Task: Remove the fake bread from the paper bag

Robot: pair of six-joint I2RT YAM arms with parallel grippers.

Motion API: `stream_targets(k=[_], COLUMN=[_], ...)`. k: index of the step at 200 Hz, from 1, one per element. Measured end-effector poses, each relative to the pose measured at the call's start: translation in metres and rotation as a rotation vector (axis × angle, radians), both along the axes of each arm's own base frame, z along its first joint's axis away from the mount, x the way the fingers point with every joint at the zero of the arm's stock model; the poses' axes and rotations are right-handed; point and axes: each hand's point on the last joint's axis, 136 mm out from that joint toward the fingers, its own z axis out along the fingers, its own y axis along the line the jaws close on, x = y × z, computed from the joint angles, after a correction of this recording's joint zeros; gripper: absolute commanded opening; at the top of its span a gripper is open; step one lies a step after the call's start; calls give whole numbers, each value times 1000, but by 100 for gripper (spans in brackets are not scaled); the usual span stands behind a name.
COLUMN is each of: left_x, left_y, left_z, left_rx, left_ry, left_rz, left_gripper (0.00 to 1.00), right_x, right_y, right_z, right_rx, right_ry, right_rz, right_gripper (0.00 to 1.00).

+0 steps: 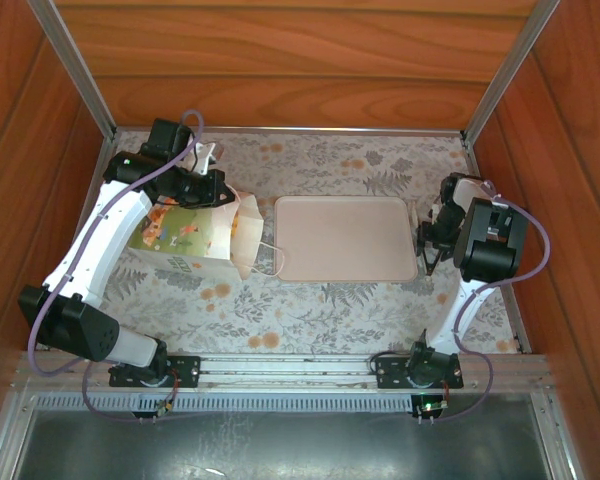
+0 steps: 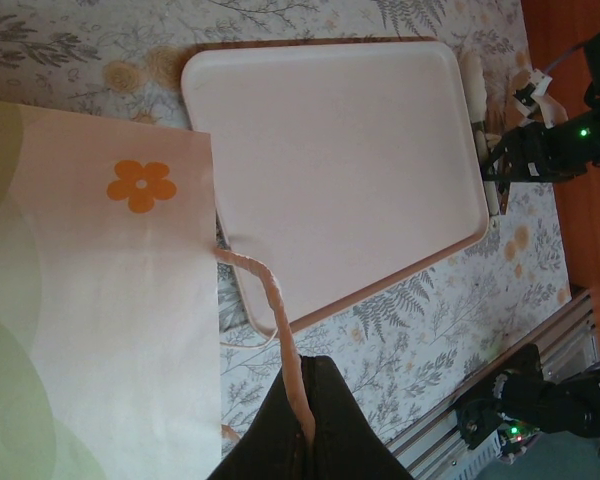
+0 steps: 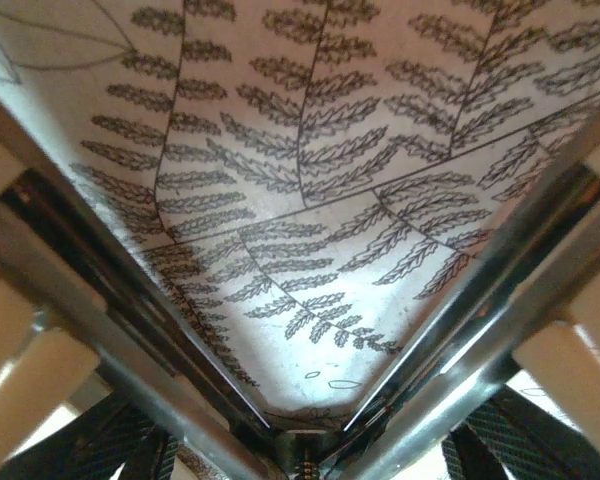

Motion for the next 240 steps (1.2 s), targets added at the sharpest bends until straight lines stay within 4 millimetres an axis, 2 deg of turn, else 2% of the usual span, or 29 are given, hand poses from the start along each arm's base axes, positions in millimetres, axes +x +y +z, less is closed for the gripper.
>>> stream_targets(k=[30,49,61,81,87,106,149,168,208,223,240], left_x=[0,0,0,0,0,0,1,1,3,3,2], left_y=[0,0,0,0,0,0,1,2,5,9,13], left_z=[0,0,0,0,0,0,-1,-1,-1,2,7], left_rx=[0,0,1,1,1,1,7,11,31,45,58], left_ry=[0,-1,0,-1,-1,-1,-3,-4,-19,-37,-64], left_rz=[0,0,1,1,1,1,5,7,18,28,39], left_gripper=[5,5,5,5,5,5,5,5,5,5,5], right_x=[2,13,22,33,35,44,36,32,26,24,17], right_y=[0,0,1,4,6,10,19,23,49,68,97], right_z=[1,5,16,50,59,86,109,127,185,205,218], right_rx=[-1,2,4,15,21,43,77,88,202,283,373], right_ry=[-10,-70,-129,-239,-265,-346,-378,-418,-593,-662,-696], right_rz=[2,-3,-5,-8,-6,-5,-6,-10,-20,-8,34], right_gripper=[59,54,50,47,43,43,43,44,44,44,44])
